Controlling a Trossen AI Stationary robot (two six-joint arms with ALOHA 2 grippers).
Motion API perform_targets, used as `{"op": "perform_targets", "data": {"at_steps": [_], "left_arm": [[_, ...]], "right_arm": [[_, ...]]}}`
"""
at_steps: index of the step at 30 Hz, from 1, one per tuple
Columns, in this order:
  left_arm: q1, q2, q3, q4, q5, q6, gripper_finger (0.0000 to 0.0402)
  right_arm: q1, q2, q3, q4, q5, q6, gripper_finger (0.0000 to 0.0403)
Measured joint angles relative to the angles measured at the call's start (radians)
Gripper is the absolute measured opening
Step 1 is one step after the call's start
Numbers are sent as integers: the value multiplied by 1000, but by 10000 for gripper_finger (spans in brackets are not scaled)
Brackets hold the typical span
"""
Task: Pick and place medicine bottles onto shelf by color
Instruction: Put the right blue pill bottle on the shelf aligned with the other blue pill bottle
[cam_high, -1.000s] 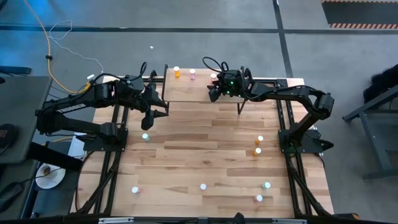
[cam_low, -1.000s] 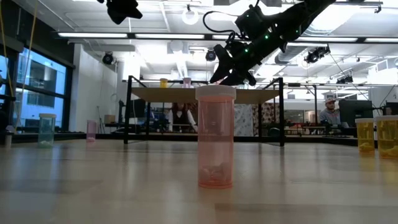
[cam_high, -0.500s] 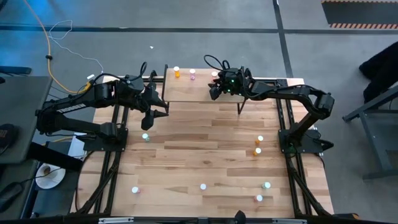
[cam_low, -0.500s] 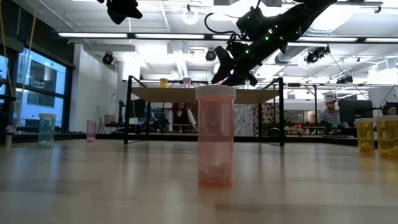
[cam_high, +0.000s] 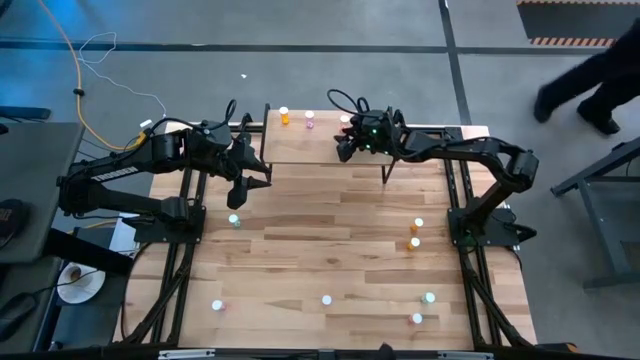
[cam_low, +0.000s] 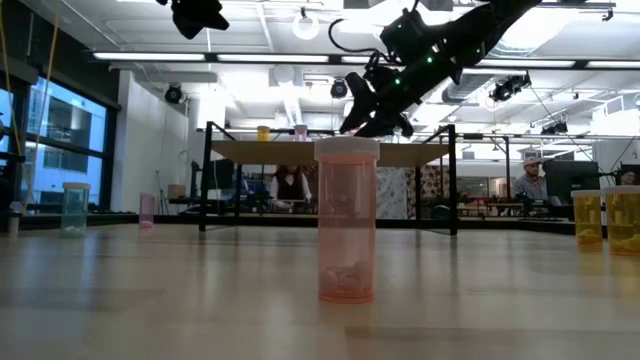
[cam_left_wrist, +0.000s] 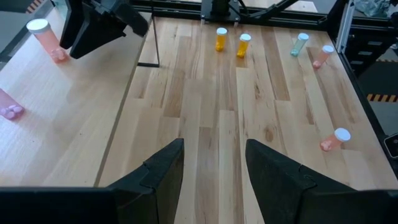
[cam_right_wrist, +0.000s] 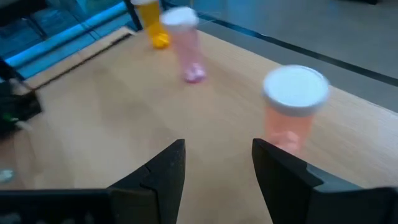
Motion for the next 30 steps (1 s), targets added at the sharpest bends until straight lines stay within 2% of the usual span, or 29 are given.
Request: {"op": "perform_targets", "data": {"at_steps": [15, 24, 30], "left_arm": [[0, 0, 0, -1, 3, -3, 163], [-1, 0, 0, -47, 3, -79, 164], [-1, 0, 0, -74, 3, -106, 181]], "right_arm": [[94, -160, 0, -178, 6, 8, 178], [161, -293, 0, -293, 9, 11, 178], [187, -351, 0, -343, 9, 16, 178]]}}
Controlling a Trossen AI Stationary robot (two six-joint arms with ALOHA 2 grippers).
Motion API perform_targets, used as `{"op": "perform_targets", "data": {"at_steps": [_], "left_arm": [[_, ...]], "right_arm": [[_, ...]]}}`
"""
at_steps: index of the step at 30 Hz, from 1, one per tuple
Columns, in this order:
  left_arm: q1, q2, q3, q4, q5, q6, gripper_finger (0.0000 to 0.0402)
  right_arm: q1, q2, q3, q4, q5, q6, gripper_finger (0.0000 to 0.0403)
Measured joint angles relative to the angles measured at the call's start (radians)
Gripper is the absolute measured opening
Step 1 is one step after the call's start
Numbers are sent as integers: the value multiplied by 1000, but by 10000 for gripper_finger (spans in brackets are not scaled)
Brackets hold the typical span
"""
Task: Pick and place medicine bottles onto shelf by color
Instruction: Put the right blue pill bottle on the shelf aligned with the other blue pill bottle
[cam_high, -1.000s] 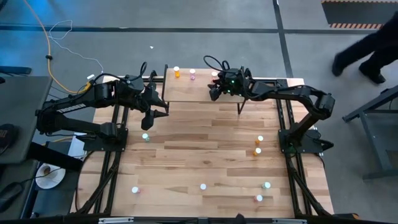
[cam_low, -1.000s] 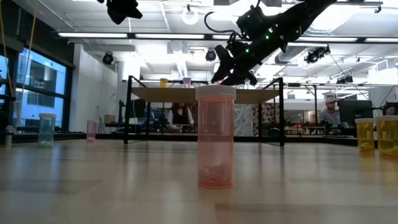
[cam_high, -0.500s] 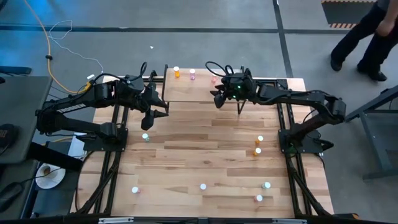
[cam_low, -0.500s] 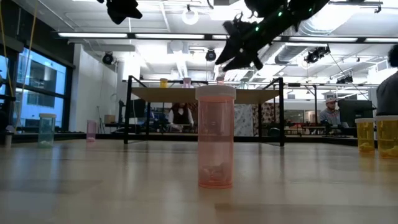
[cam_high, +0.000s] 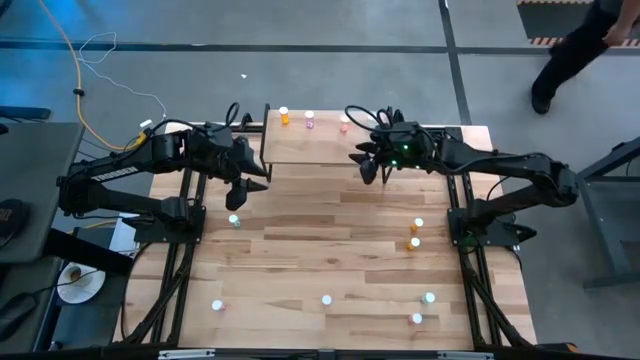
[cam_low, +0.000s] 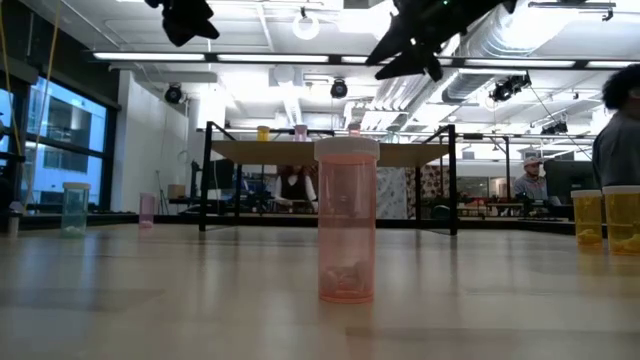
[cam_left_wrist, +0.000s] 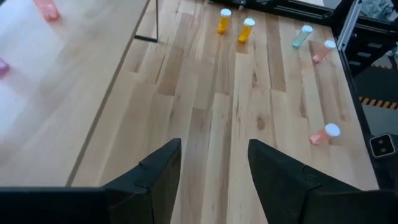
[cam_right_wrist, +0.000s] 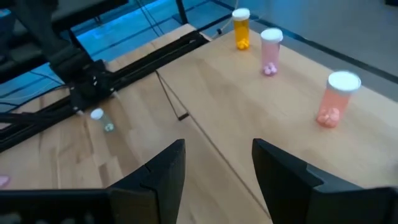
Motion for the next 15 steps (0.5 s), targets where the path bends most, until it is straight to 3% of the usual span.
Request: {"op": "perform_targets", "data": {"at_steps": [7, 15], "left_arm": [[0, 0, 0, -49, 1, -26, 204], [-1, 0, 0, -123, 1, -26, 203]], "right_arm": [[31, -35, 0, -109, 1, 63, 178], [87, -36, 0, -163, 1, 121, 178]]}}
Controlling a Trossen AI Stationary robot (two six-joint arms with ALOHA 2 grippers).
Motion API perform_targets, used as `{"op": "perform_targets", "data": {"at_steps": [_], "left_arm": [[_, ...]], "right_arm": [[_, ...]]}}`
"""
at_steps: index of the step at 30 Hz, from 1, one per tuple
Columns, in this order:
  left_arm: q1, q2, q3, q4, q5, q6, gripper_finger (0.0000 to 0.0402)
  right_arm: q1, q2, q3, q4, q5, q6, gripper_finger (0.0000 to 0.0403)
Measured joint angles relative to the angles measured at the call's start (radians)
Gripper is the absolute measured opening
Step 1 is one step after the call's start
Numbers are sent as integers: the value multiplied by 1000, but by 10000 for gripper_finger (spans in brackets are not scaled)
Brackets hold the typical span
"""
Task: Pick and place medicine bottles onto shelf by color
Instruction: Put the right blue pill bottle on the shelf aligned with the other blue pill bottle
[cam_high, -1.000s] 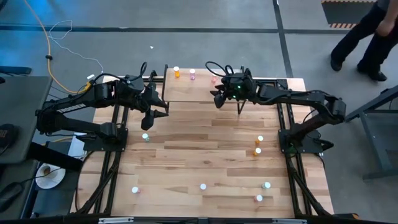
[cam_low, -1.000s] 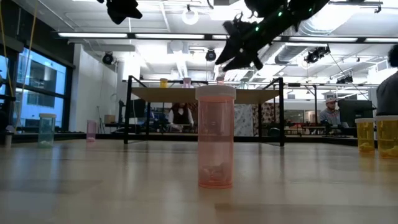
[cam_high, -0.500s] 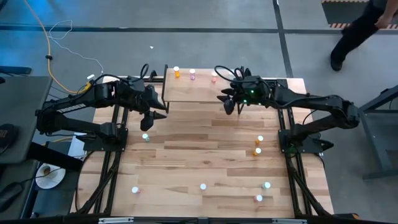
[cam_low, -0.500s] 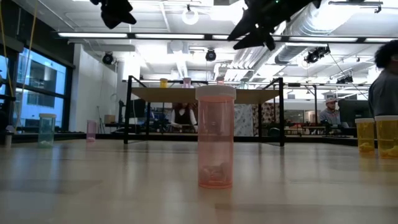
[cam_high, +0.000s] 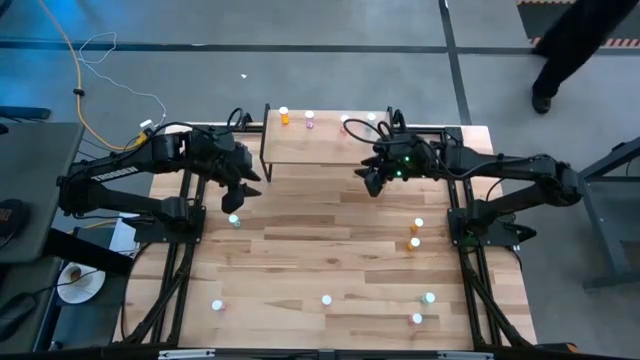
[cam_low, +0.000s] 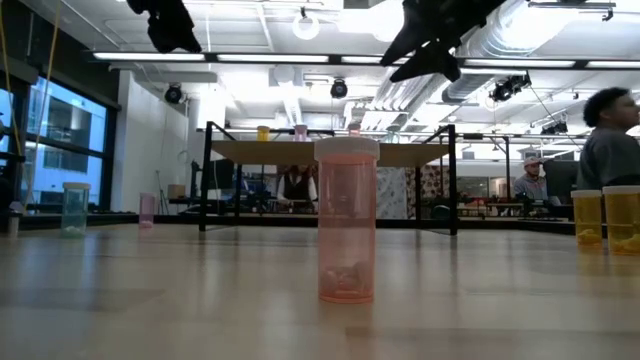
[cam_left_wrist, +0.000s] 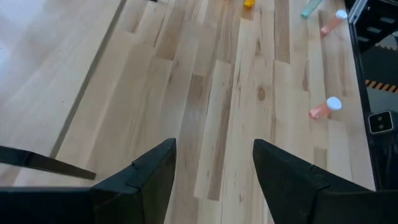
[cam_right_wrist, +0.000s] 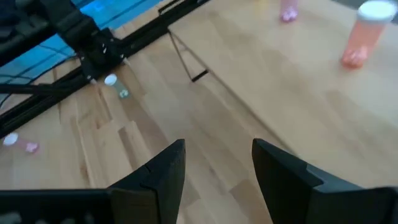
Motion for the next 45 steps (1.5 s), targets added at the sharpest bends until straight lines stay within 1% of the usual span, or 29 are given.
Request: {"op": "perform_targets", "data": {"at_steps": [5, 10, 13, 16, 21, 23, 29, 36, 38, 45], "left_arm": [[-39, -1, -10, 14, 0, -23, 203], [-112, -9, -98, 100, -10, -86, 203], [-160, -8, -142, 158, -49, -126, 202], [-207, -9, -160, 205, -83, -157, 202], [-291, -8, -178, 299, -149, -212, 202], [-326, -8, -178, 317, -183, -229, 202], [-439, -8, -178, 332, -302, -282, 202], [-534, -8, -178, 333, -385, -340, 202], [-547, -8, -178, 333, -400, -353, 202], [-569, -8, -178, 333, -404, -370, 202]], "right_arm": [[56, 0, 0, -90, 0, 41, 178], [133, 0, 0, -200, -5, 106, 178], [181, 0, 0, -239, -30, 157, 178], [233, 0, 0, -275, -53, 212, 178], [331, 0, 0, -335, -53, 319, 178], [377, 0, 0, -354, -35, 365, 178], [520, 0, 0, -430, 41, 497, 178], [651, 0, 0, -496, 45, 672, 178], [685, 0, 0, -515, 46, 722, 178], [795, 0, 0, -592, 38, 889, 178]]}}
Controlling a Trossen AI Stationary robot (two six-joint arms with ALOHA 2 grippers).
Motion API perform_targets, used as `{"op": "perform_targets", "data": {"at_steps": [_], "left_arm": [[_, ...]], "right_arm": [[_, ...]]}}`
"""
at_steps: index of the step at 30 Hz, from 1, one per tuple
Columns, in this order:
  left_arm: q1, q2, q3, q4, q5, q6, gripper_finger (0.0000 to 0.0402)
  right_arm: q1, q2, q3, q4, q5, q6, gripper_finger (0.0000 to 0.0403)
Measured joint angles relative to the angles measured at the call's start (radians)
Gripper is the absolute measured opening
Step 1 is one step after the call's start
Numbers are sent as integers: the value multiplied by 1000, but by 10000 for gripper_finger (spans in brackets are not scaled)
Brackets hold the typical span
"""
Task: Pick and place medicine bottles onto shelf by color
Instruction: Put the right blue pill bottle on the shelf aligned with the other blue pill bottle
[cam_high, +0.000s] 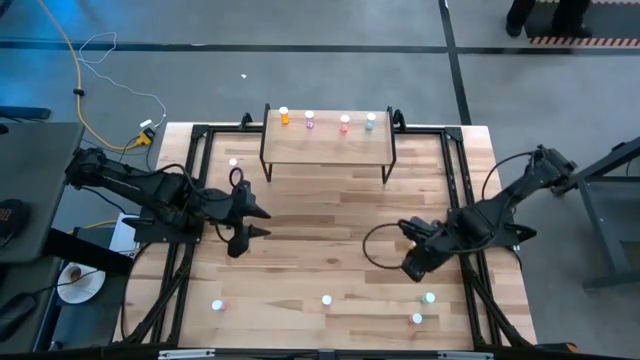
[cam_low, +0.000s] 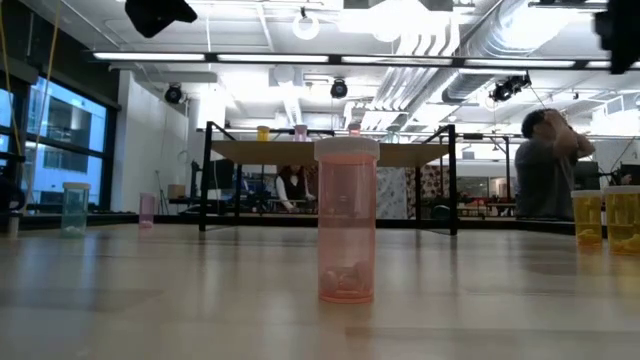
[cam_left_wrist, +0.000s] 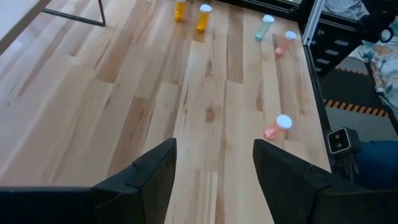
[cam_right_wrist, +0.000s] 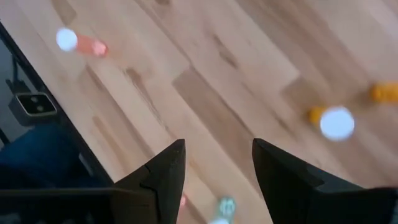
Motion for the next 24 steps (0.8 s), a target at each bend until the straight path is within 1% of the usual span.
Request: {"op": "perform_targets", "data": {"at_steps": [3, 8, 12, 16, 19, 24], "left_arm": [[0, 0, 0, 0, 0, -18, 202], [0, 0, 0, 0, -15, -27, 202], [0, 0, 0, 1, -16, -45, 202], [0, 0, 0, 9, -20, -66, 202], [0, 0, 0, 28, -23, -72, 202], [0, 0, 0, 54, -23, -75, 202]], "right_arm": [[39, 0, 0, -30, -34, 52, 178], [88, 6, 0, -77, -130, 110, 178], [136, 25, 0, -84, -152, 160, 184], [173, 57, 0, -87, -198, 191, 200], [200, 80, 0, -87, -206, 228, 209], [246, 116, 0, -76, -215, 289, 211]]}}
